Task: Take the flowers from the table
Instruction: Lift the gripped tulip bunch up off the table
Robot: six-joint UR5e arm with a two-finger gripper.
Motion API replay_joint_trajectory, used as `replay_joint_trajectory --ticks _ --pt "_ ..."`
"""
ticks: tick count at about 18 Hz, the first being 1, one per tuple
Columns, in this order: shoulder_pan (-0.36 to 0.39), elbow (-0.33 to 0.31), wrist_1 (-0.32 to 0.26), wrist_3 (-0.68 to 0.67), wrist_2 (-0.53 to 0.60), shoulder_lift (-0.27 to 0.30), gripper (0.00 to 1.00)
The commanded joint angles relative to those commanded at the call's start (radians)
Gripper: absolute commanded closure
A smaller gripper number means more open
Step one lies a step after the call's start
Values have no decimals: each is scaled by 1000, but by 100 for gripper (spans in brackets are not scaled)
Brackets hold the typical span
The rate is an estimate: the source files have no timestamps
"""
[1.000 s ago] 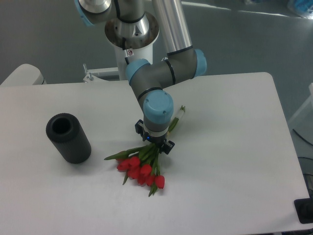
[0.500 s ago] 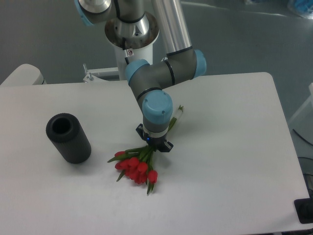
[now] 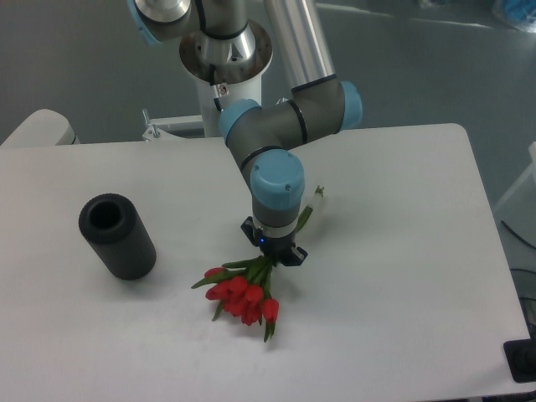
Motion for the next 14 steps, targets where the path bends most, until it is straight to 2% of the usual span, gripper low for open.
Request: replay_joint_trajectory --ticks 4,9,14 --pt "15 89 -57 5 0 -31 94" --pt "18 235 -152 15 0 -110 94" --pt "43 341 -230 139 2 -166 94"
